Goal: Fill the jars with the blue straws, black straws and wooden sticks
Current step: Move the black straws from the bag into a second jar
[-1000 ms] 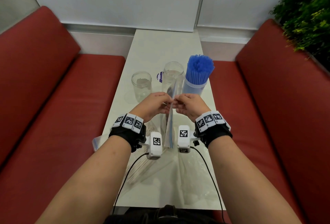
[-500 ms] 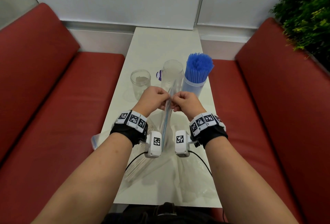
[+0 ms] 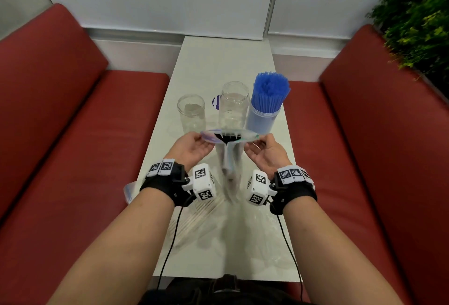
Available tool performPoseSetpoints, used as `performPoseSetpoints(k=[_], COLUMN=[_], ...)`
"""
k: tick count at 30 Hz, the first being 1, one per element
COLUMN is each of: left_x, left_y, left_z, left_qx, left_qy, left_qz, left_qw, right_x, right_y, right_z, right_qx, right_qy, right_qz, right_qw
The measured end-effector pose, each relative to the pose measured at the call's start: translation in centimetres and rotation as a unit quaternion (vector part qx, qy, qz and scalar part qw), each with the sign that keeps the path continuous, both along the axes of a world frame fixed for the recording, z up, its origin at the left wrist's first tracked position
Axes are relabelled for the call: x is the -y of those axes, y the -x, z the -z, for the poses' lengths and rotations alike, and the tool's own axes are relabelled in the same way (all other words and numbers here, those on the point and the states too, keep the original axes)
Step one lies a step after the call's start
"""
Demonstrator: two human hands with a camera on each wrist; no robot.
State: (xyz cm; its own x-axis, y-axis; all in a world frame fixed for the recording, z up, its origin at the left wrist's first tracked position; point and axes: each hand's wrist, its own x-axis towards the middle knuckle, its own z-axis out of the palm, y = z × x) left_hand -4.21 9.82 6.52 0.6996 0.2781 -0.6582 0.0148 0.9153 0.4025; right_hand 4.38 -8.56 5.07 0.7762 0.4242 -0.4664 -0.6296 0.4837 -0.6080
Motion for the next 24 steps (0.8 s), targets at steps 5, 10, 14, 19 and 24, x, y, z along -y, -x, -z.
performPoseSetpoints(k=[5, 10, 14, 19, 24], left_x=[-0.2, -2.3, -3.4, -2.4, -1.8], left_y=[0.8, 2.1, 2.3, 0.9, 0.0], left_z=[0.5, 0.3, 0.4, 1.2, 1.5], left_qx=[0.000, 0.000, 0.017, -0.123, -0.123], left_qy=[-0.027, -0.250, -0.350, -0.527, -0.543], left_qz=[0.129, 0.240, 0.278, 0.259, 0.244], left_qw=[0.991, 0.938, 0.895, 0.800, 0.794], right_x=[0.9, 1.6, 0.9, 0.2, -0.7], right_y=[-0.3, -2.0, -2.6, -1.6, -1.1], right_z=[0.9, 0.6, 0.2, 0.3, 1.0], right_qx=[-0.050, -0.097, 0.006, 0.258, 0.219], right_qy=[0.132, 0.154, 0.199, 0.329, 0.434], right_qz=[0.013, 0.033, -0.014, -0.219, -0.227], right_qw=[0.990, 0.983, 0.980, 0.882, 0.844])
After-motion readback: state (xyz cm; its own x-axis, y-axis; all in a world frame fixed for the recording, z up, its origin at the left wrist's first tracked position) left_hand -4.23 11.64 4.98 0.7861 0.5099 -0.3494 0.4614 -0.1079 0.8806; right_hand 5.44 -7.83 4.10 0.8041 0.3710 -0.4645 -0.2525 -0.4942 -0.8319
